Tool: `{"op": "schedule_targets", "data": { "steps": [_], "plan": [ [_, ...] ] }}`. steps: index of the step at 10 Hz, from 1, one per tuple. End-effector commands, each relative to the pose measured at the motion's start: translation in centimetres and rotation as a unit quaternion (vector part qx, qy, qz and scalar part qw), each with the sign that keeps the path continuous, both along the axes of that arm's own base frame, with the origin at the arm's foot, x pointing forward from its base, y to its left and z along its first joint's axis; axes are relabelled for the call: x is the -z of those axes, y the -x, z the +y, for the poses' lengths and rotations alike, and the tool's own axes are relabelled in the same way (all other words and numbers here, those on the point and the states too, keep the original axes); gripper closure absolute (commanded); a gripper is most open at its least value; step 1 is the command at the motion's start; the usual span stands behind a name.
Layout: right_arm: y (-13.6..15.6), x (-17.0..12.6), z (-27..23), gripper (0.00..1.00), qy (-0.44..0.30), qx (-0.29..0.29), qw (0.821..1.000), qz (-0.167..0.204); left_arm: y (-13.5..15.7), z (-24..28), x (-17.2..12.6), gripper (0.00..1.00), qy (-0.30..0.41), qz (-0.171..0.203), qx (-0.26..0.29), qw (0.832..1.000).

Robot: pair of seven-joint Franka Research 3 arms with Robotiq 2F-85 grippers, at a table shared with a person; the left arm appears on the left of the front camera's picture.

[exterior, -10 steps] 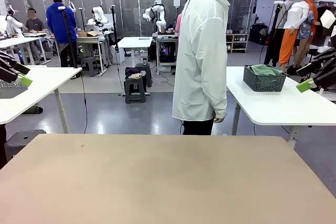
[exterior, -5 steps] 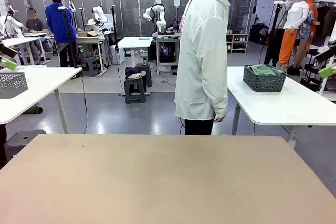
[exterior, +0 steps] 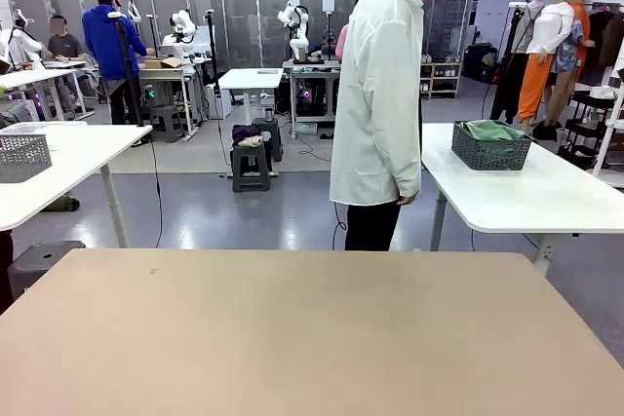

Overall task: Fold the towels and place them in the basket.
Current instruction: When a person lays out a Towel with hook on the table, fold it in half twice.

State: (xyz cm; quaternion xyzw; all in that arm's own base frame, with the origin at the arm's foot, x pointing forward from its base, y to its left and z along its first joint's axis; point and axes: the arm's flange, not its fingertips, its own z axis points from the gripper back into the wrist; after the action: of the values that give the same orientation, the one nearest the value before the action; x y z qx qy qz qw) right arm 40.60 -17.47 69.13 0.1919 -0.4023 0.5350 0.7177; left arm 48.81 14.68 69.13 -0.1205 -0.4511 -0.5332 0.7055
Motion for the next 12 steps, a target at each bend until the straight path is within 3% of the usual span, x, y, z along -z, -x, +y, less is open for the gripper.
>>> {"op": "schedule_targets", "data": {
  "steps": [1,3,9,12],
  "plan": [
    [-0.2,-0.5,-0.9,0.0,-0.009,-0.021,1.0,-0.006,-0.4,0.7,-0.4,0.0,0.013,-0.004,0.017,1.0],
    [-0.2,-0.4,-0.4,0.0,-0.001,-0.022,1.0,-0.005,-0.2,0.1,-0.5,0.0,0.007,0.009,0.016,1.0],
    [0.0,-0.3,-0.7,0.0,-0.001,-0.009,1.0,0.007,0.0,0.8,0.1,0.0,0.006,0.004,0.001,1.0],
    [-0.9,-1.6,-0.3,0.0,0.024,-0.036,0.999,0.027,-0.5,1.1,-1.8,0.0,-0.021,0.029,0.031,0.999]
  ]
}}
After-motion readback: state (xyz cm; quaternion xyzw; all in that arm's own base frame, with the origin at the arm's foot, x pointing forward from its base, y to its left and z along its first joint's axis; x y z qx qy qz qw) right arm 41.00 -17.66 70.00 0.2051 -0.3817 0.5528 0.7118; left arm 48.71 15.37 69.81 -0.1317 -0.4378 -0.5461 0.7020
